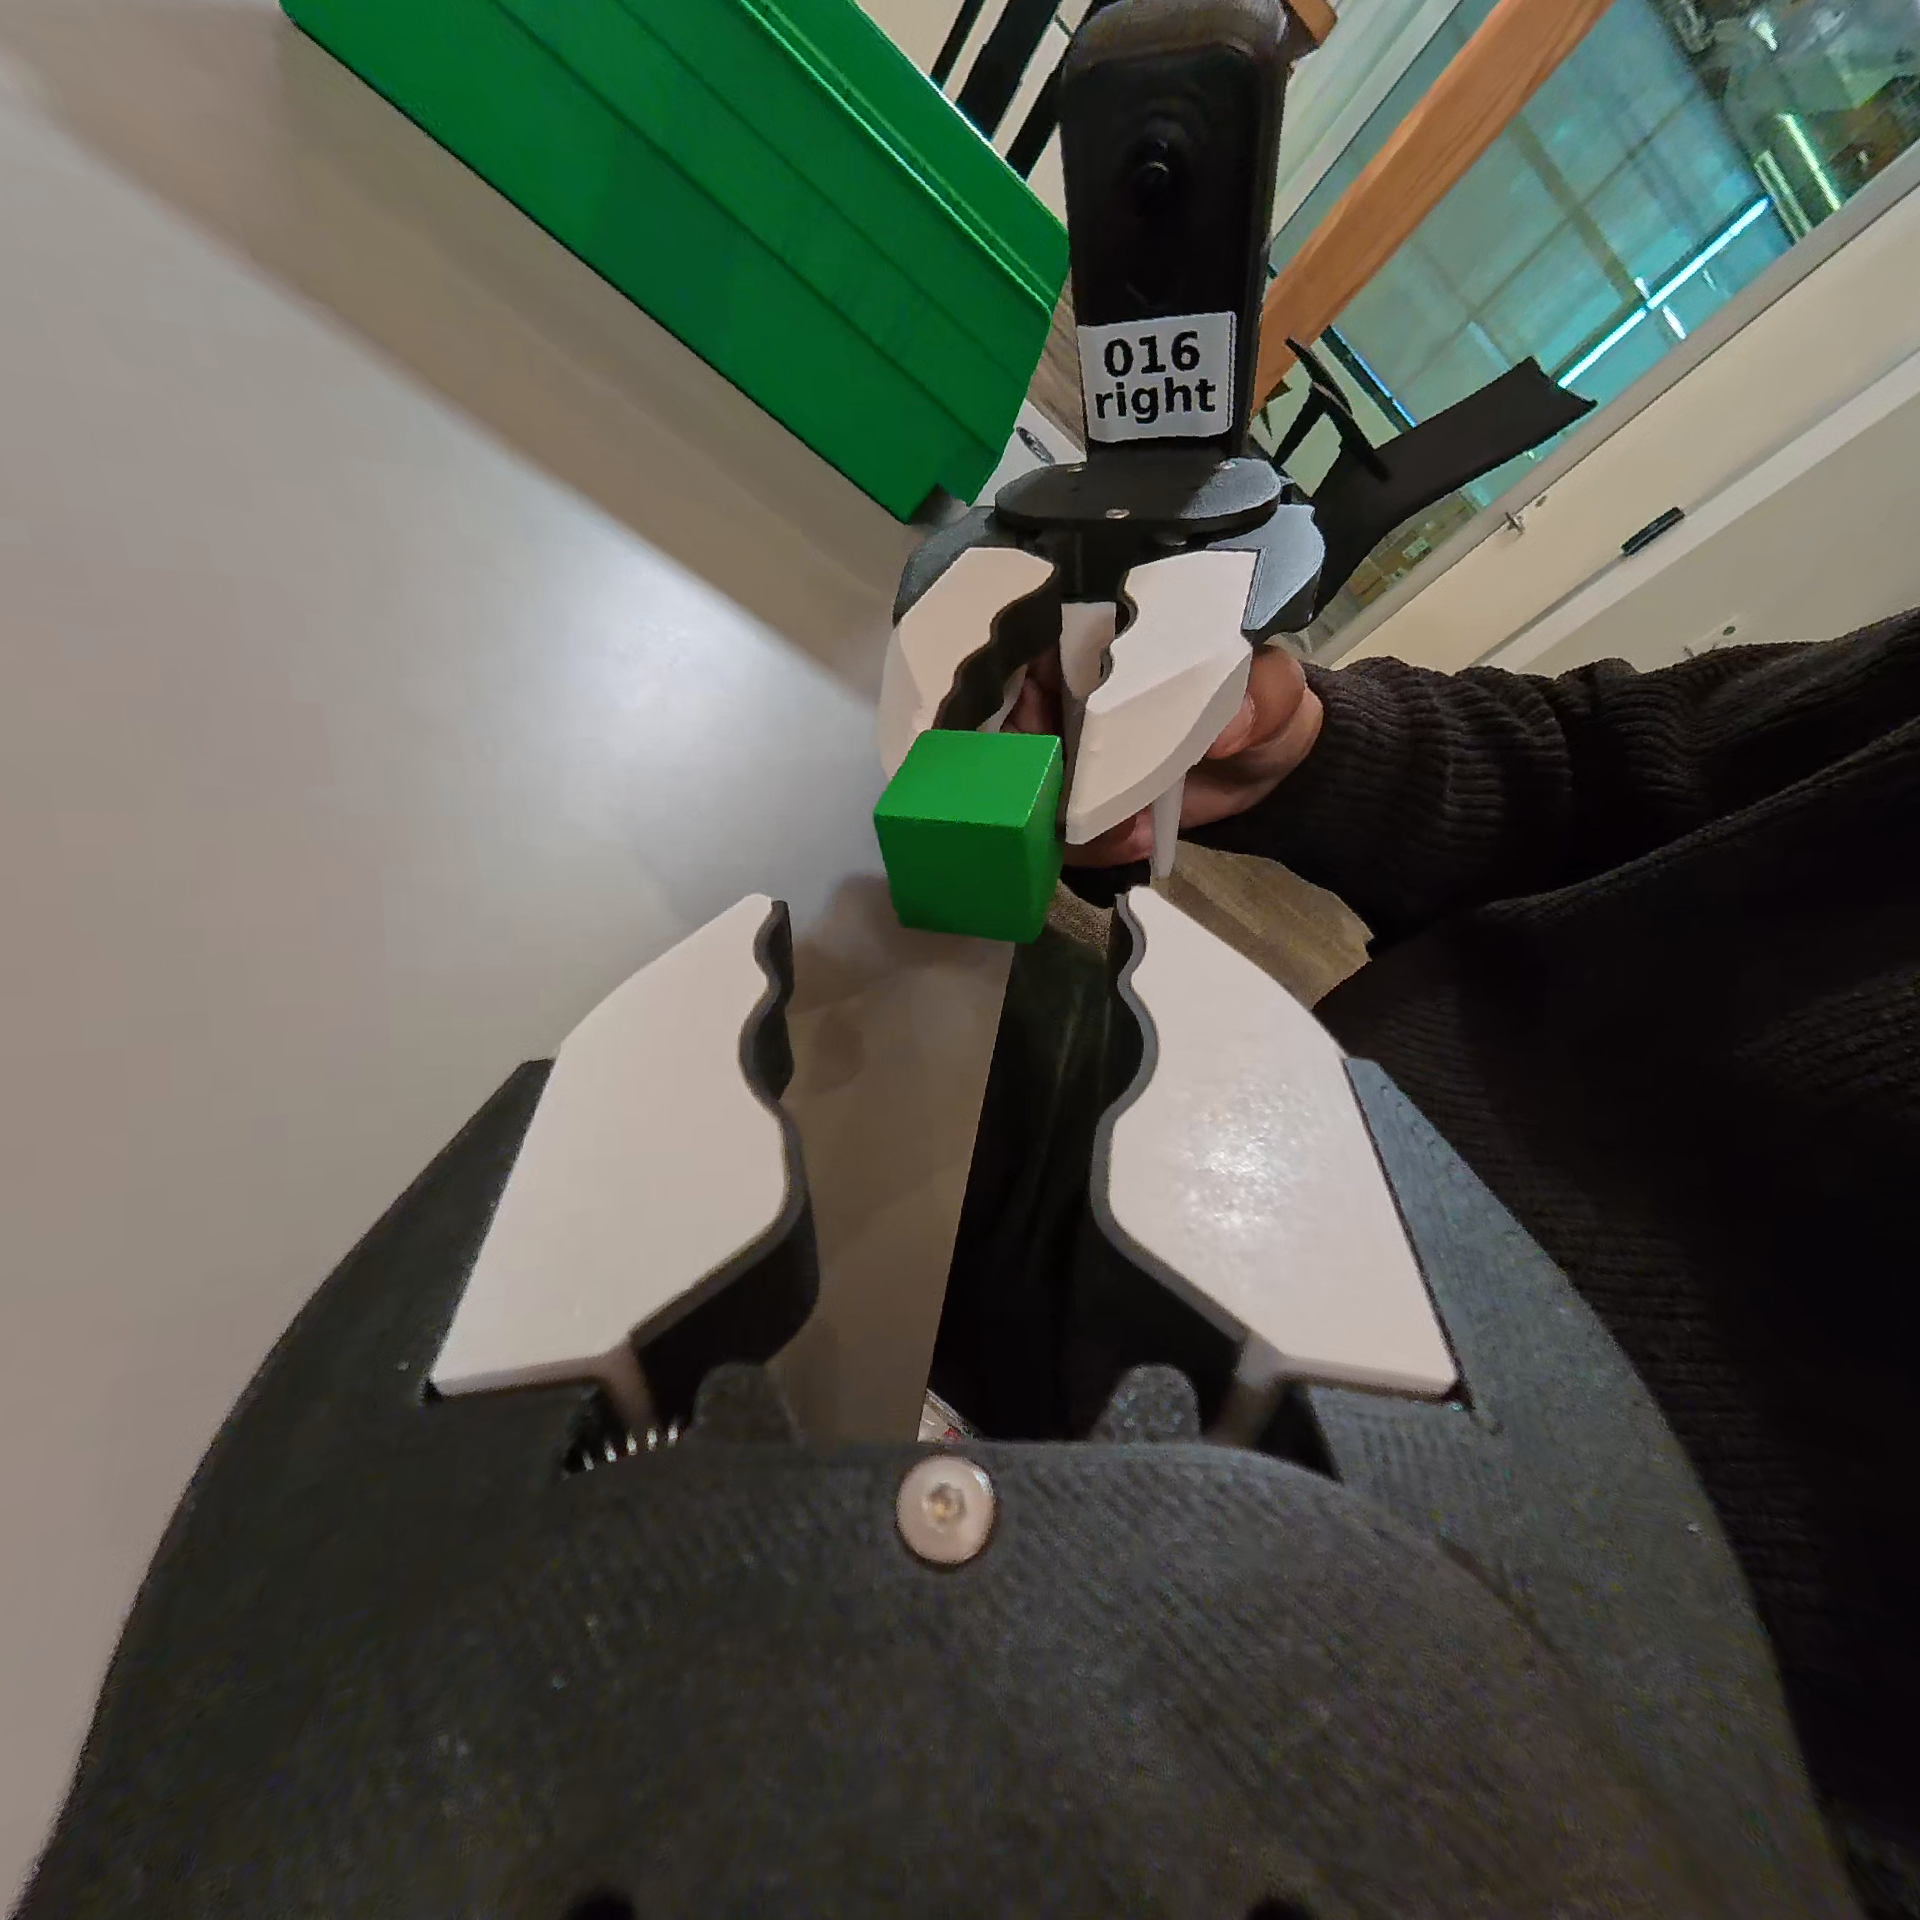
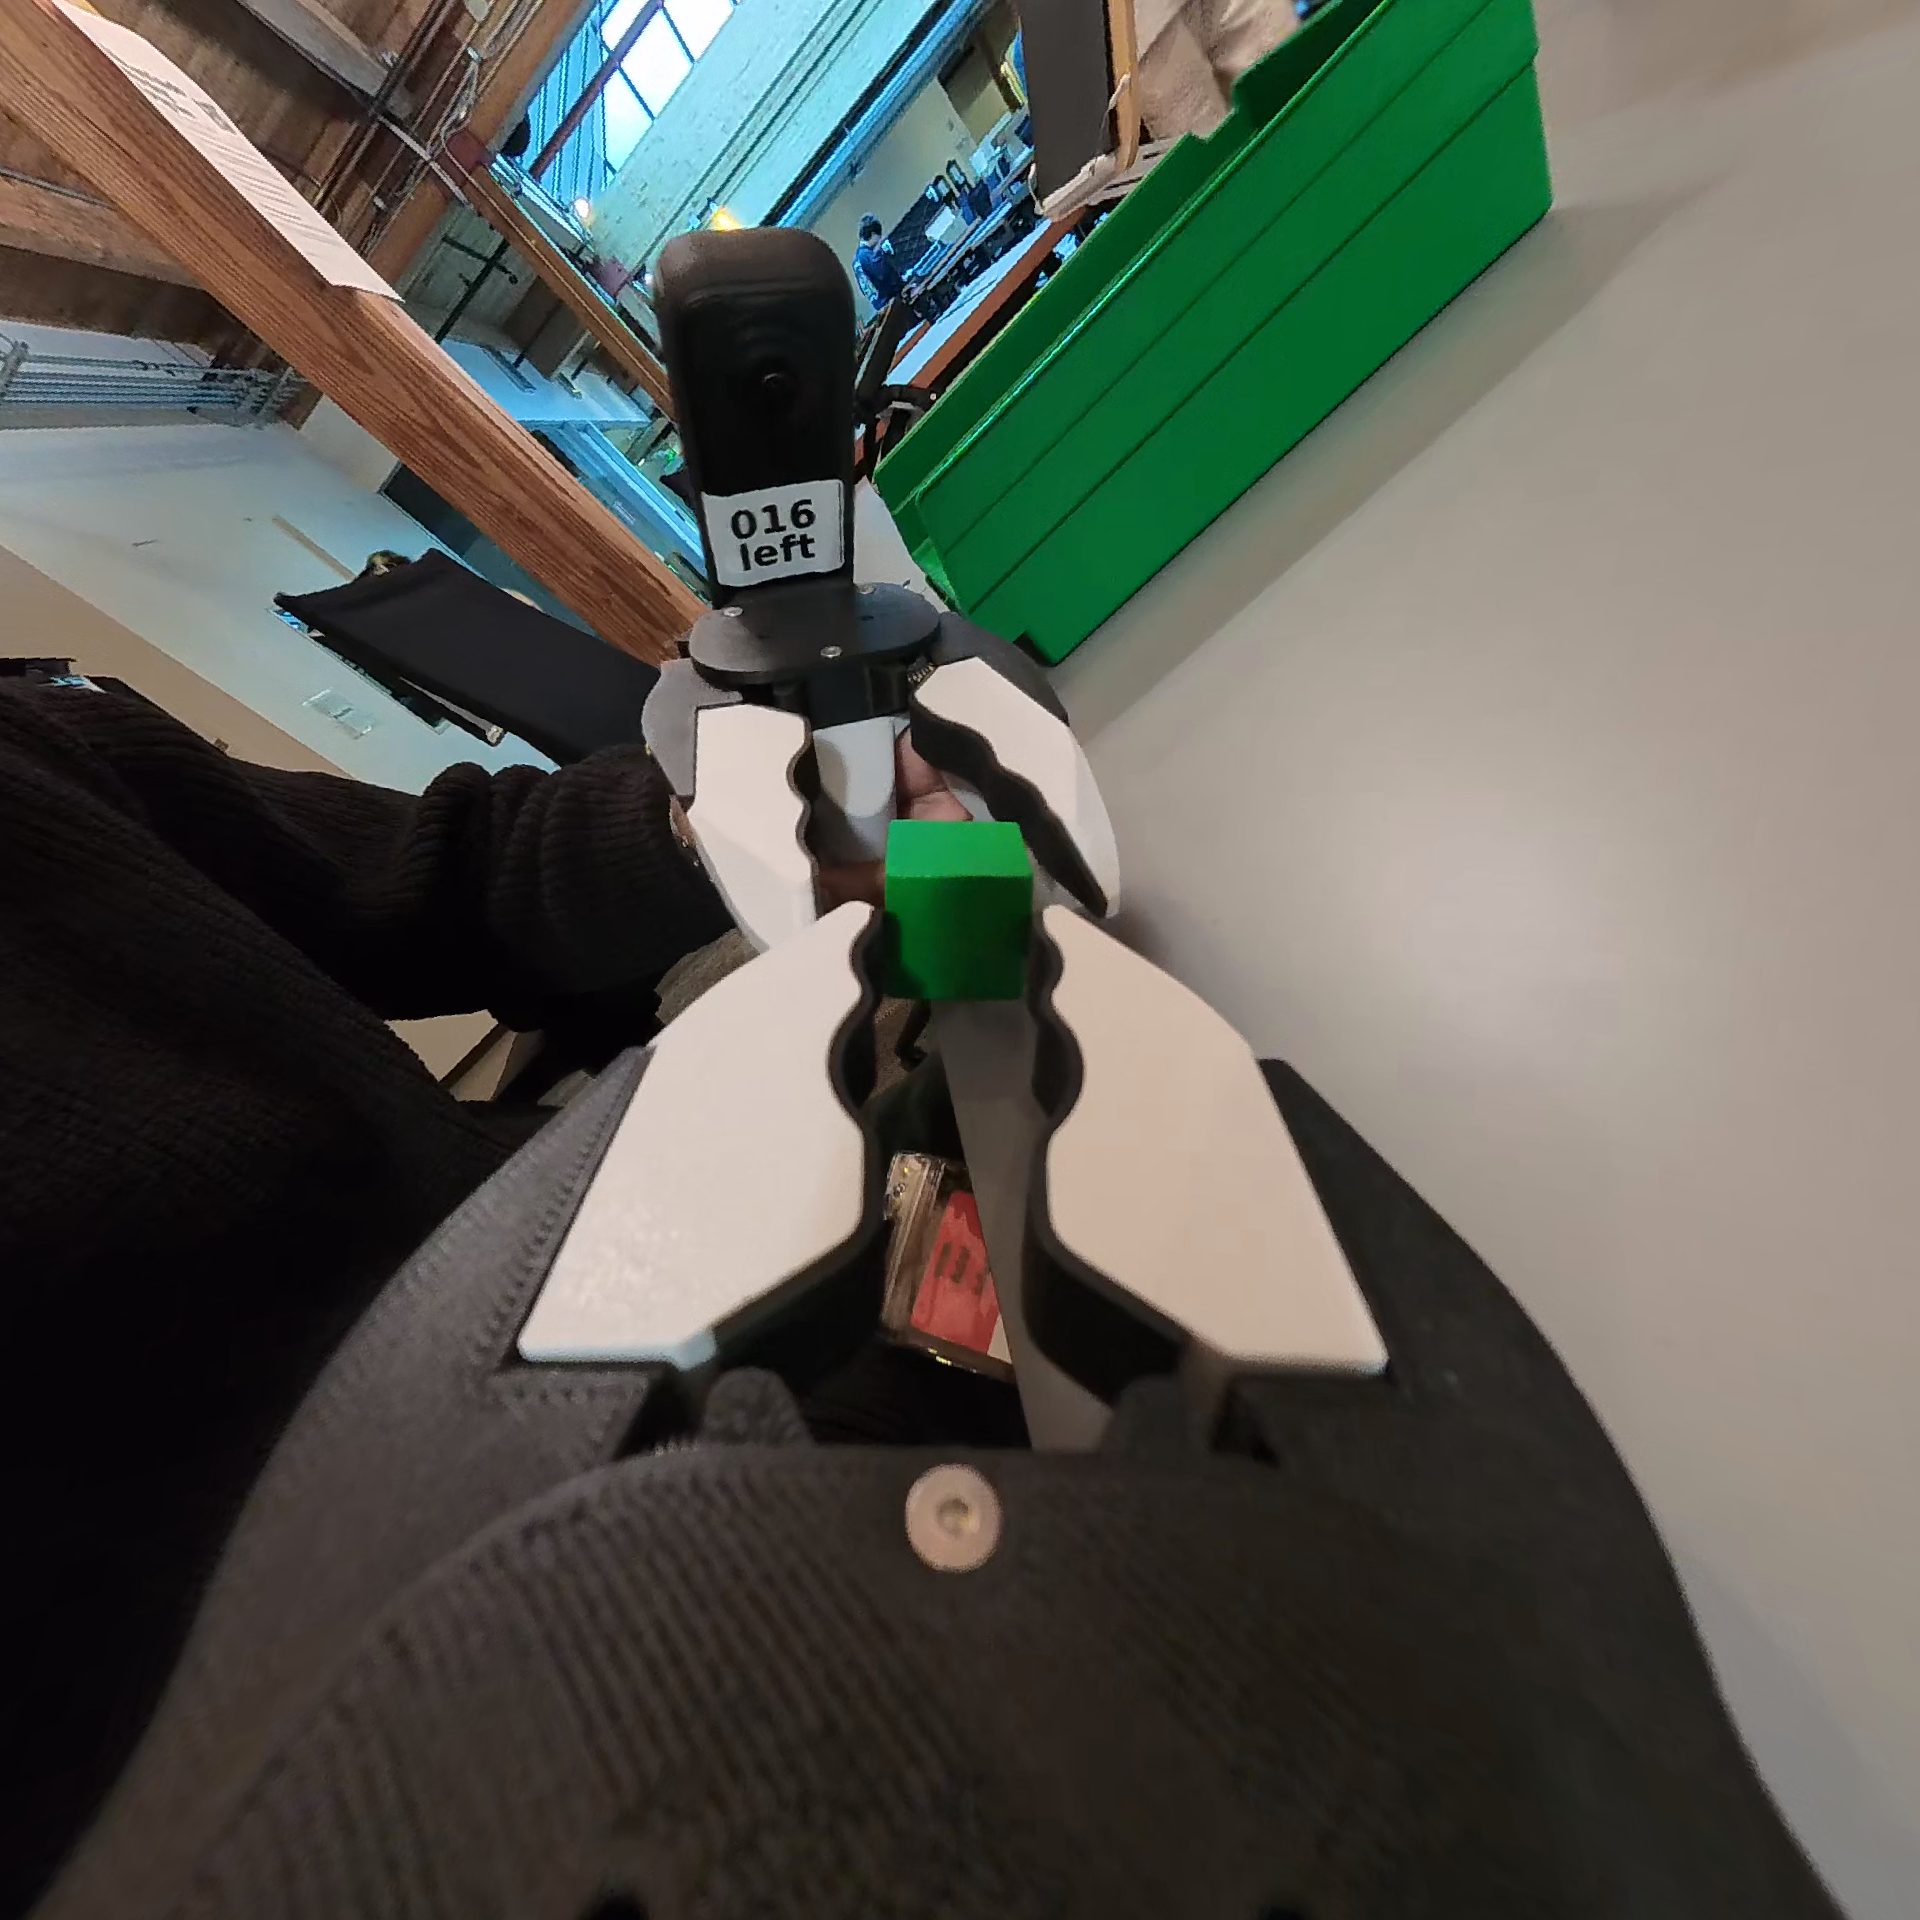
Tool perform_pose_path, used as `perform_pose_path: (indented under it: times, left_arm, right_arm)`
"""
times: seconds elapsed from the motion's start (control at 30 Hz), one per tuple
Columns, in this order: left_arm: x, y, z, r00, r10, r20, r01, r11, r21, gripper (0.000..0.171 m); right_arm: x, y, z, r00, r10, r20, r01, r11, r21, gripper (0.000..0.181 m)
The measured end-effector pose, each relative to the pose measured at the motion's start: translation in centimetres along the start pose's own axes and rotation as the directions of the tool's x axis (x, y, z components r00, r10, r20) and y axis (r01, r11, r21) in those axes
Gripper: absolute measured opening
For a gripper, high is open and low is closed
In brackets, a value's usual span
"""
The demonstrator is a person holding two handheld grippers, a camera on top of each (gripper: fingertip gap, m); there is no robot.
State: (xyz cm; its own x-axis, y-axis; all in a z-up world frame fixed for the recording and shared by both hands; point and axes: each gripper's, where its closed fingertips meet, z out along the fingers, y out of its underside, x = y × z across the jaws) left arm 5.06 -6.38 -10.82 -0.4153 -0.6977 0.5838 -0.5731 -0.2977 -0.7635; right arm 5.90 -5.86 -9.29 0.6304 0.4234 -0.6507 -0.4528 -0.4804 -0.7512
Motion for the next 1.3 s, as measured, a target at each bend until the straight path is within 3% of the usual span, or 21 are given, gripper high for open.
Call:
perform_pose_path:
  times: [0.73,1.13,1.2,1.3]
  left_arm:
    - [0.5,-1.3,-0.5,0.999,0.044,0.004,-0.045,0.996,0.076,0.057]
    - [0.7,-0.5,0.0,0.998,0.066,0.003,-0.066,0.997,0.028,0.058]
    - [0.3,-0.4,0.0,0.996,0.079,0.034,-0.080,0.997,0.018,0.057]
    - [-1.8,-0.4,-0.4,0.967,0.156,0.202,-0.155,0.988,-0.021,0.057]
  right_arm:
    - [0.0,-1.2,-0.6,0.999,-0.041,-0.031,0.043,0.997,0.061,0.026]
    - [-0.3,-1.8,-0.9,0.998,-0.055,-0.030,0.058,0.994,0.090,0.026]
    - [-0.5,-2.2,-1.2,0.997,-0.073,-0.034,0.076,0.992,0.105,0.026]
    - [-0.5,-2.7,-1.6,0.994,-0.096,-0.057,0.102,0.987,0.122,0.026]
